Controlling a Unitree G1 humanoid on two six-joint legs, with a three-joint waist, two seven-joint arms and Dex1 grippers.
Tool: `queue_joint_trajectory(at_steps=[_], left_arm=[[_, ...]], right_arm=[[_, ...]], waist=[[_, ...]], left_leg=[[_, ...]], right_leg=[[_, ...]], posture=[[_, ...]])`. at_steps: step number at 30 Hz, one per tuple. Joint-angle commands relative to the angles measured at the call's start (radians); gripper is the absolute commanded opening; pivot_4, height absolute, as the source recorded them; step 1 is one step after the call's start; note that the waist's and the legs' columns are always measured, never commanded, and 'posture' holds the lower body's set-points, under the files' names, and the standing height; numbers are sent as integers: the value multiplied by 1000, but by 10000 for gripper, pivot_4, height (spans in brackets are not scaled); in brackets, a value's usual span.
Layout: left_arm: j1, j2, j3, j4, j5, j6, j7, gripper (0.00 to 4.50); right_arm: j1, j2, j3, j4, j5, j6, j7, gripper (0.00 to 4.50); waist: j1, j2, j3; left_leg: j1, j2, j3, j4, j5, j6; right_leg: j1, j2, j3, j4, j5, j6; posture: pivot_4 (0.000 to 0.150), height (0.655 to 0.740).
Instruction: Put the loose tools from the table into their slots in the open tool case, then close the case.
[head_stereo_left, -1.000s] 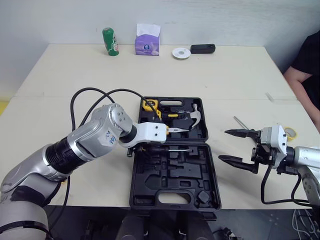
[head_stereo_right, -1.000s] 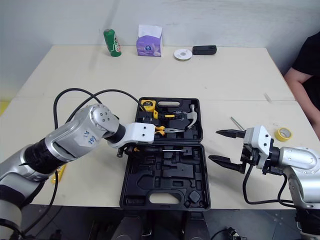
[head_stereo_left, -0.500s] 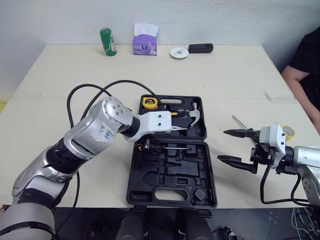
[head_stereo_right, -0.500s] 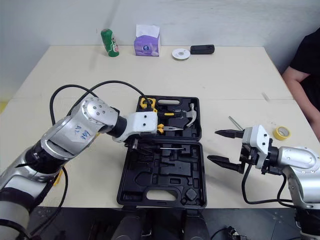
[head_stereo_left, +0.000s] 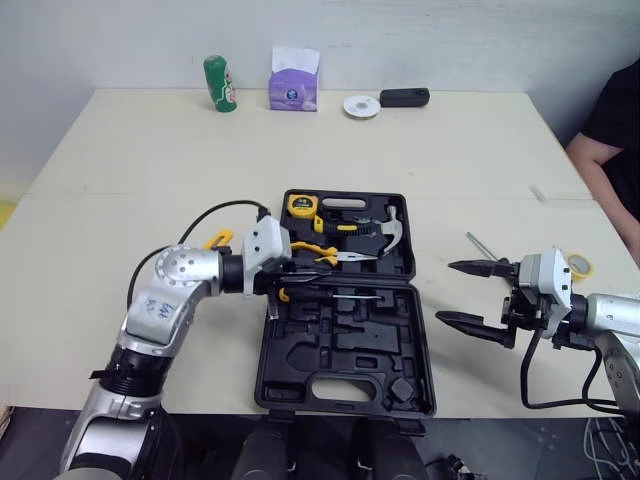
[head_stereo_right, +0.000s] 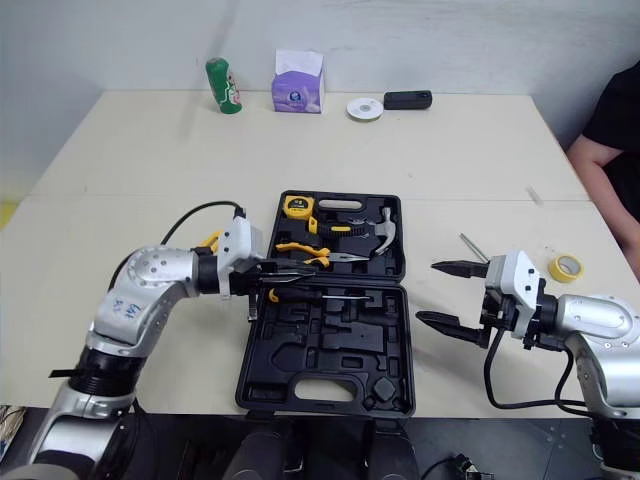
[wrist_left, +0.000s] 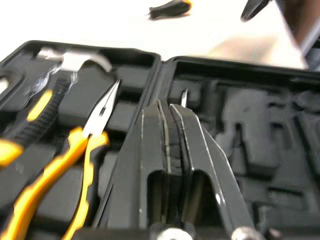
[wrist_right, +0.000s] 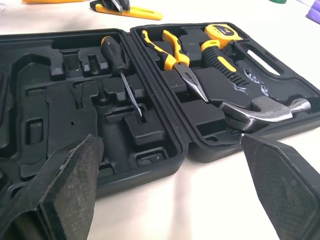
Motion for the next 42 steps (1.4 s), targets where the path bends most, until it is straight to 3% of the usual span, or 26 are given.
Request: queue_joint_trajectory(at_steps=[1, 21, 30, 42], left_arm=[[11, -9, -1, -3, 21, -56, 31, 510], [-24, -15, -139, 68, 133, -14, 75, 510], [-28, 5, -202, 76, 152, 50, 16, 510], [10, 30, -272, 102, 238, -60, 1, 510]], right_arm=[[2, -8, -39, 1, 10, -30, 7, 45000], [32, -4, -28, -16, 16, -33, -3, 45000], [38, -3, -27, -34, 15, -21, -18, 45000], [54, 3, -25, -31, 12, -24, -31, 45000]], waist=[[0, 0, 0], [0, 0, 0], [-1, 0, 0], [0, 2, -2]], left_leg=[[0, 0, 0, 0, 0, 0], [0, 1, 0, 0, -1, -1], [0, 1, 0, -1, -1, -1], [4, 1, 0, -2, -2, 0]], right_leg=[[0, 0, 0, 0, 0, 0], [0, -1, 0, 0, 0, 0], [0, -2, 0, -1, 0, 0], [4, -3, -1, -4, 0, 0]], posture=[[1500, 7400], [1500, 7400], [1500, 7400], [1500, 7400]])
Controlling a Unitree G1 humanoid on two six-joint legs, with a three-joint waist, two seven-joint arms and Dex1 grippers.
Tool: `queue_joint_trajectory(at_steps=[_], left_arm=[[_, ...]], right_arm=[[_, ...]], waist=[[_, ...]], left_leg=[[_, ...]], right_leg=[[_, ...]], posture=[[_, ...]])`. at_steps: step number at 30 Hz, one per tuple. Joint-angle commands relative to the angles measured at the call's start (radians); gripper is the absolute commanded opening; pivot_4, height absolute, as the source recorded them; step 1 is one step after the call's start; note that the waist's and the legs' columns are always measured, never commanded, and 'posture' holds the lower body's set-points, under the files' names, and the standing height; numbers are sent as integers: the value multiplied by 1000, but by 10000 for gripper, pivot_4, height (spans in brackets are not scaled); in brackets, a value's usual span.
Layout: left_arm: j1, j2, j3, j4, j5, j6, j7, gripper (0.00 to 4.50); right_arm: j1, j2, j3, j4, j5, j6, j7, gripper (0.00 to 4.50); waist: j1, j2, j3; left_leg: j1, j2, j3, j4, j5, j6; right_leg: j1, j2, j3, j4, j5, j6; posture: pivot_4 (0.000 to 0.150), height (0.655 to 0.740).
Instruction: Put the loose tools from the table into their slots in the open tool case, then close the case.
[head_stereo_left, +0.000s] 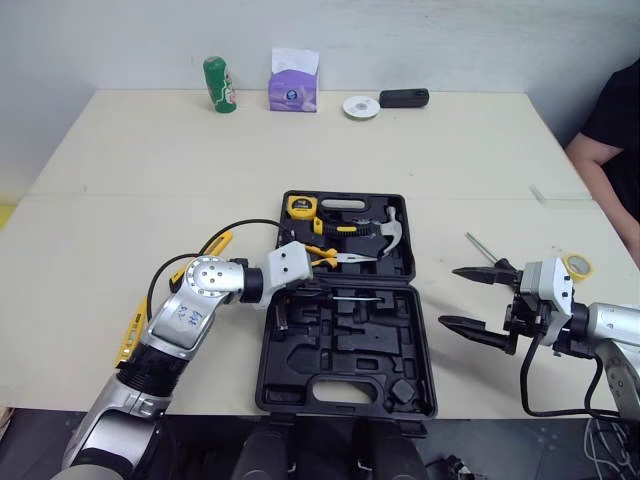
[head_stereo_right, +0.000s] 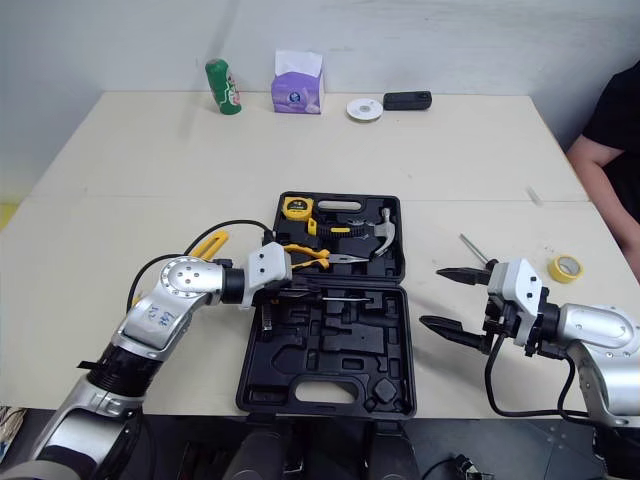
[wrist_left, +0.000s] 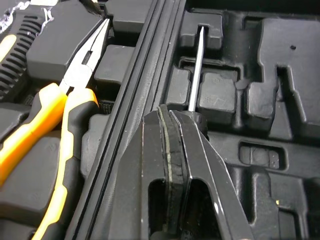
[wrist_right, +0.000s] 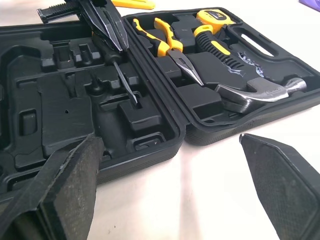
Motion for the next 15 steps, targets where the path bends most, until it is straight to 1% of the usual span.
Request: queue_joint_trajectory(at_steps=[1, 5, 10, 12, 15], left_arm=[[53, 23, -104, 45, 70, -27, -46, 510], [66, 41, -158, 84, 142, -75, -54, 510], [101, 40, -213, 111, 200, -57, -55, 510], [121, 42, -236, 127, 230, -61, -48, 510], [148, 26, -237, 137, 243, -35, -31, 510]], right_arm=[[4, 4, -20, -31, 11, -12, -1, 45000], [9, 10, -19, -19, 7, -24, 1, 45000], [12, 21, -14, -7, 0, -38, 0, 45000], [11, 23, -16, -5, 0, -39, 0, 45000], [11, 25, -17, -12, 2, -34, -4, 45000]], waist=[[0, 1, 0], [0, 4, -4], [0, 10, -15], [0, 13, -28], [-2, 16, -43]], left_leg=[[1, 0, -1, 0, -1, 0], [5, 1, -1, 0, -6, 1], [16, 2, -1, -1, -13, 3], [19, 4, -1, -1, -19, 3], [21, 5, -1, -1, -21, 1]], right_leg=[[2, 0, -1, -1, 0, 0], [7, 0, -3, -4, 0, 0], [21, 0, -4, -12, 1, 1], [25, 1, -4, -16, 1, 1], [27, 2, -4, -19, 1, 2]], posture=[[1500, 7400], [1500, 7400], [1500, 7400], [1500, 7400], [1500, 7400]])
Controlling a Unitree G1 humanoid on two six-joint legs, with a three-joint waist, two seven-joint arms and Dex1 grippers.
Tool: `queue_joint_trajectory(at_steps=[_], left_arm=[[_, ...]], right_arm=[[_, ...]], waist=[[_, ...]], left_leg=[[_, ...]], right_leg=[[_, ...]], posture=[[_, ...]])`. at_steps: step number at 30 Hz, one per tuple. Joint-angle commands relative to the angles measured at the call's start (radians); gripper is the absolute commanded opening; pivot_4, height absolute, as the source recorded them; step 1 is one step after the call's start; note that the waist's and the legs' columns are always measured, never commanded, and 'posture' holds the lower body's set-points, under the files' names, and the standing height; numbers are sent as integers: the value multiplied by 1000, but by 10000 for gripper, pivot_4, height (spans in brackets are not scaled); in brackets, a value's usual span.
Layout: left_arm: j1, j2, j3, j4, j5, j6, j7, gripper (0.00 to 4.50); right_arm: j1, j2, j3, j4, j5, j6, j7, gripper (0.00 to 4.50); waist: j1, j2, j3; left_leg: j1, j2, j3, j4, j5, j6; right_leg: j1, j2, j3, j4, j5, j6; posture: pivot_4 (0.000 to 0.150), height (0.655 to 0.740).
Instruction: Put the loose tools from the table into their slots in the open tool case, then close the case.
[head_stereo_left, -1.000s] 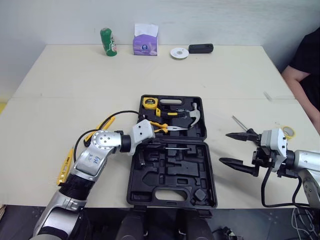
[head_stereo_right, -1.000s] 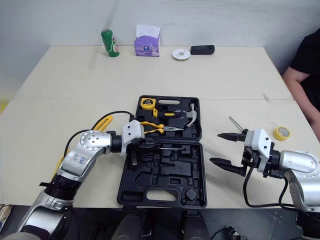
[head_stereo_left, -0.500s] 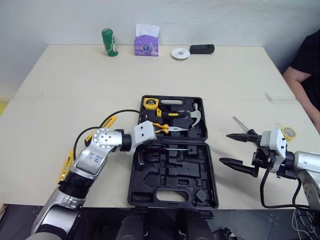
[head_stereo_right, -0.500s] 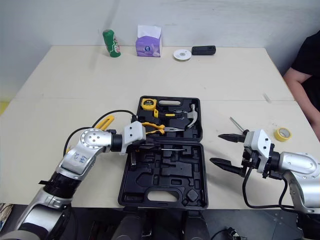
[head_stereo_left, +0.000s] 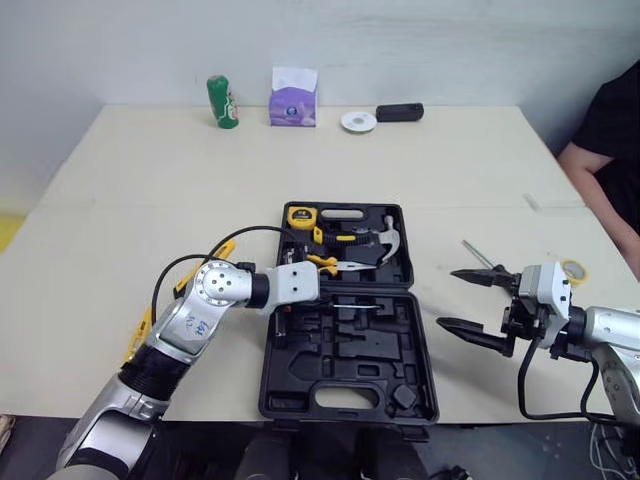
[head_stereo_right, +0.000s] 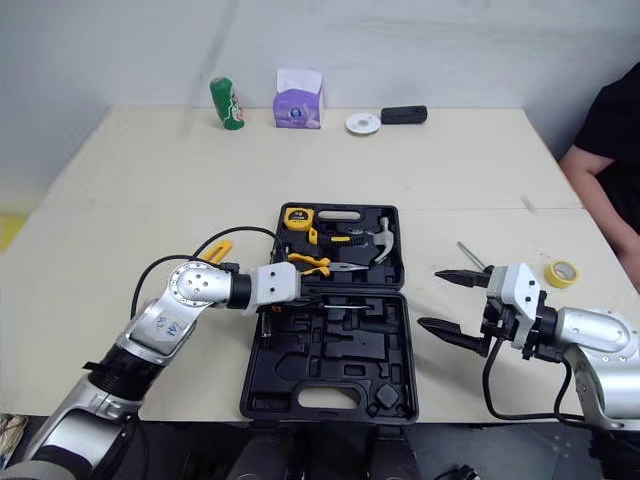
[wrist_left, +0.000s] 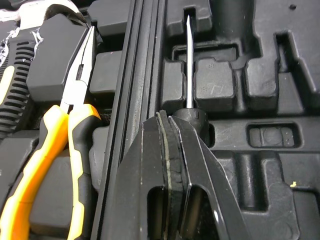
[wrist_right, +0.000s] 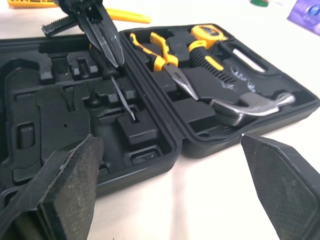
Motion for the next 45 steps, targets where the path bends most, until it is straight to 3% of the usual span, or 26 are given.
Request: queue_joint_trajectory(at_steps=[1, 8, 11, 15, 18, 23, 30, 34, 41, 42, 45], left_arm=[[129, 5, -162, 131, 99, 74, -34, 510], [133, -5, -130, 138, 101, 68, -29, 510], [104, -38, -45, 103, 7, 37, -32, 510], [57, -57, 45, 72, -70, -15, -29, 510], [20, -52, 121, 25, -174, -13, -78, 510], [15, 38, 288, -70, -396, -3, -220, 510], [131, 205, 524, -74, -506, 40, -237, 510], [297, 258, 732, -84, -541, 67, -172, 11807], [621, 249, 1108, -62, -533, 53, -49, 42725], [645, 249, 1149, -36, -531, 28, -41, 44574], [683, 255, 1250, 87, -487, -85, 9, 44574]], right_arm=[[3, 4, -16, -21, 7, -8, -7, 45000], [-18, 12, 5, -29, 1, 6, -28, 45000], [-25, 8, 6, -23, 2, 8, -32, 45000], [-21, 0, -7, -13, 5, 5, -32, 45000], [-19, -4, -26, -1, 8, 2, -36, 45000], [-7, -19, -67, 11, 11, 1, -41, 45000], [48, -25, -176, 91, 0, -61, -41, 45000], [68, -12, -274, 250, -59, -274, -63, 45000], [49, -16, -386, 580, -96, -507, -141, 45000], [48, -23, -397, 636, -105, -542, -152, 45000], [51, -54, -427, 798, -143, -651, -214, 45000]], waist=[[0, 2, -8], [1, 8, -18], [2, 9, -18], [5, 7, -16], [3, -1, -8], [-2, -4, 9], [-3, -6, 14], [-5, -8, 16], [-25, -10, 18], [-26, -10, 18], [-24, -9, 18]], left_leg=[[1, 1, 0, 0, -1, 1], [9, 4, 1, -5, -6, 1], [15, 4, 2, -12, -5, -1], [9, 4, 2, -14, 0, 0], [6, 5, 2, -14, 1, 0], [-10, 4, 3, -8, 4, -5], [-10, 5, 4, -9, 5, -5], [-10, 5, 4, -10, 5, -5], [-8, 5, 4, -14, 5, -6], [-8, 5, 4, -15, 5, -7], [-7, 5, 4, -15, 1, -9]], right_leg=[[1, 1, 0, -1, 0, 0], [6, 3, 2, -1, -2, -4], [9, 3, 3, -4, -3, -5], [1, 4, 2, -3, -4, -6], [-2, 5, 2, -2, -4, -7], [-16, 5, 1, 1, -4, -7], [-16, 7, 0, 1, -4, -7], [-16, 7, 1, 1, -4, -7], [-17, 7, 2, -1, -4, -7], [-17, 6, 2, -1, -4, -7], [-17, 6, 2, -1, -5, -8]], posture=[[1500, 7400], [1500, 7400], [1500, 7400], [1500, 7400], [1500, 7400], [1500, 7400], [1500, 7400], [1500, 7400], [1500, 7400], [1500, 7400], [1500, 7400]])
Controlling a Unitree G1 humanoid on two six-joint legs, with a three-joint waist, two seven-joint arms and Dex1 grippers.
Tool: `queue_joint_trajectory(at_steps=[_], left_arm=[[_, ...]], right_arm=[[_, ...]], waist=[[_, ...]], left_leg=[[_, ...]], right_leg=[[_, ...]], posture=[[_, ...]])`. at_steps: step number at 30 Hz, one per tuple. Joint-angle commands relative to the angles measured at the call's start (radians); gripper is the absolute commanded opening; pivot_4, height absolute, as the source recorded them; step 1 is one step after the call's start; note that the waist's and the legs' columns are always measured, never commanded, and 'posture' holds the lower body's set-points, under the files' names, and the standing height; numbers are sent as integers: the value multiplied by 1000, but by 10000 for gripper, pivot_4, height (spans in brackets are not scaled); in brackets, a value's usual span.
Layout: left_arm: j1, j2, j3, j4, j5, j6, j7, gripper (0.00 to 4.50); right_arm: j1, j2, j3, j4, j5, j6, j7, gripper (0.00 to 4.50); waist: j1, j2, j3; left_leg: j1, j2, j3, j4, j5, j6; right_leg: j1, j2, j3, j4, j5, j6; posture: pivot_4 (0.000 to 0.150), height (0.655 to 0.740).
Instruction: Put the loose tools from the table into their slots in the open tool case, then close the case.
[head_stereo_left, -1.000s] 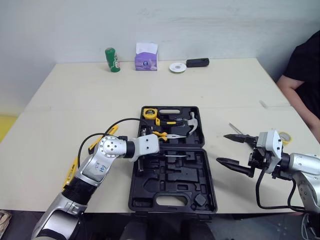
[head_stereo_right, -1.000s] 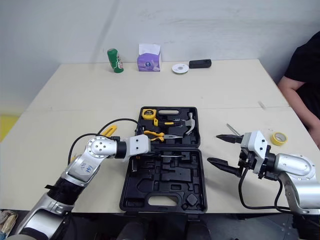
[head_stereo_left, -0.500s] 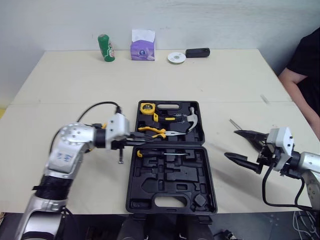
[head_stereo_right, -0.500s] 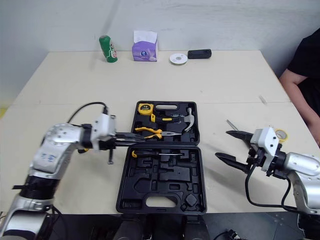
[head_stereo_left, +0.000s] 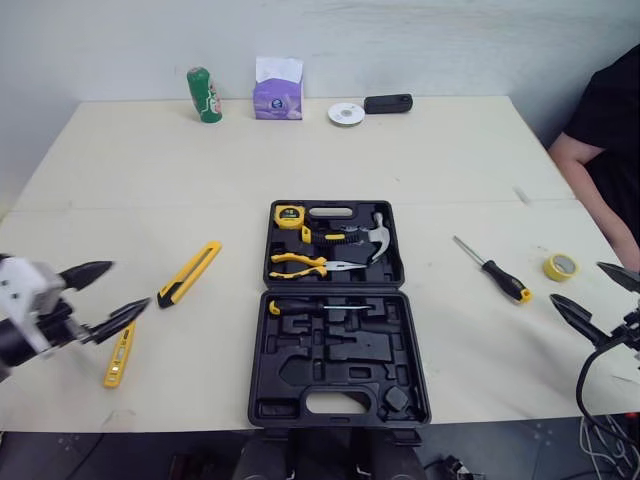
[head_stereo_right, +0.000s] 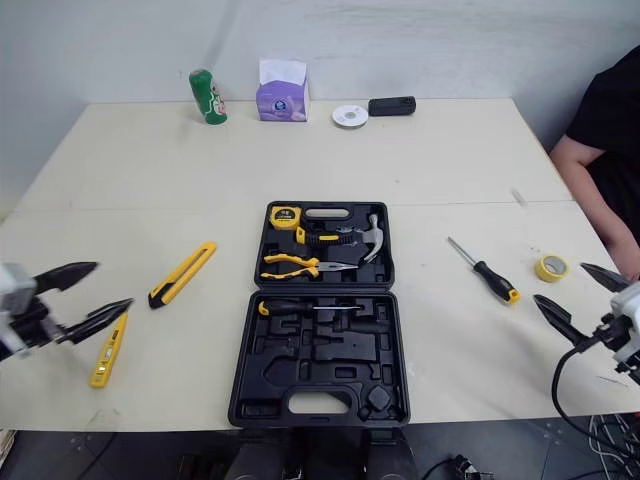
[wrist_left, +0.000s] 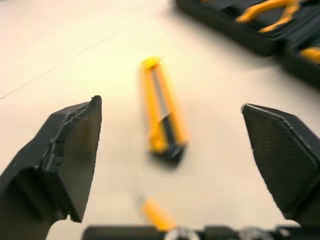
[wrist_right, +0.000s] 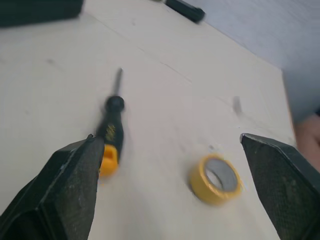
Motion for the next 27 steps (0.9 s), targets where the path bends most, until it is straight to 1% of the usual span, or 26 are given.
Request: queue_joint_trajectory(at_steps=[1, 3, 6, 11, 13, 16, 19, 21, 27], left_arm=[[46, 14, 161, 157, 47, -143, 68, 44574], [93, 18, 221, 250, 61, -197, 86, 44574], [158, 15, 267, 359, 68, -261, 95, 44574], [246, -15, 334, 534, 64, -357, 183, 44574], [265, -24, 353, 571, 48, -381, 214, 44574], [267, -25, 356, 584, 23, -388, 234, 44574], [257, -19, 351, 585, 4, -388, 242, 44574], [247, -13, 336, 582, -1, -390, 240, 44574], [193, -3, 284, 543, -24, -377, 216, 44574]], right_arm=[[11, -64, -85, 196, -31, -139, -92, 45000], [28, -92, -111, 317, -31, -180, -134, 45000], [51, -116, -126, 440, -27, -217, -170, 45000], [131, -119, -153, 576, -10, -241, -234, 45000], [154, -119, -163, 605, -3, -240, -262, 45000], [169, -125, -169, 640, -1, -218, -320, 45000], [174, -127, -167, 659, 1, -199, -338, 45000], [168, -127, -165, 663, 5, -193, -335, 45000], [124, -115, -151, 661, 12, -182, -301, 45000]], waist=[[1, 2, 1], [-1, 5, 3], [-7, 5, 3], [-20, 5, 3], [-25, 5, 3], [-26, 5, 3], [-28, 4, 2], [-28, 4, 2], [-28, 5, 1]], left_leg=[[0, 0, 0, 0, -1, 0], [0, 0, 0, 0, -2, 1], [0, 1, 1, -3, -4, -1], [1, 2, 1, -3, -5, -2], [1, 2, 1, -3, -6, -1], [2, 3, 1, -3, -6, -2], [4, 3, 1, -3, -6, -2], [4, 3, 1, -3, -6, -2], [4, 3, 2, -4, -6, -2]], right_leg=[[0, 0, 0, 0, 0, 0], [-1, -1, 0, 0, 0, -1], [-3, -1, 1, 0, -2, -4], [-3, 0, 0, 0, -3, -5], [-3, 0, 1, 0, -3, -6], [-3, 0, 1, 0, -3, -6], [-2, 0, 2, 0, -3, -6], [-1, 0, 3, 0, -5, -10], [-3, 0, 3, 1, -3, -7]], posture=[[1500, 7400], [1500, 7400], [1500, 7400], [1500, 7400], [1500, 7400], [1500, 7400], [1500, 7400], [1500, 7400], [1500, 7400]])
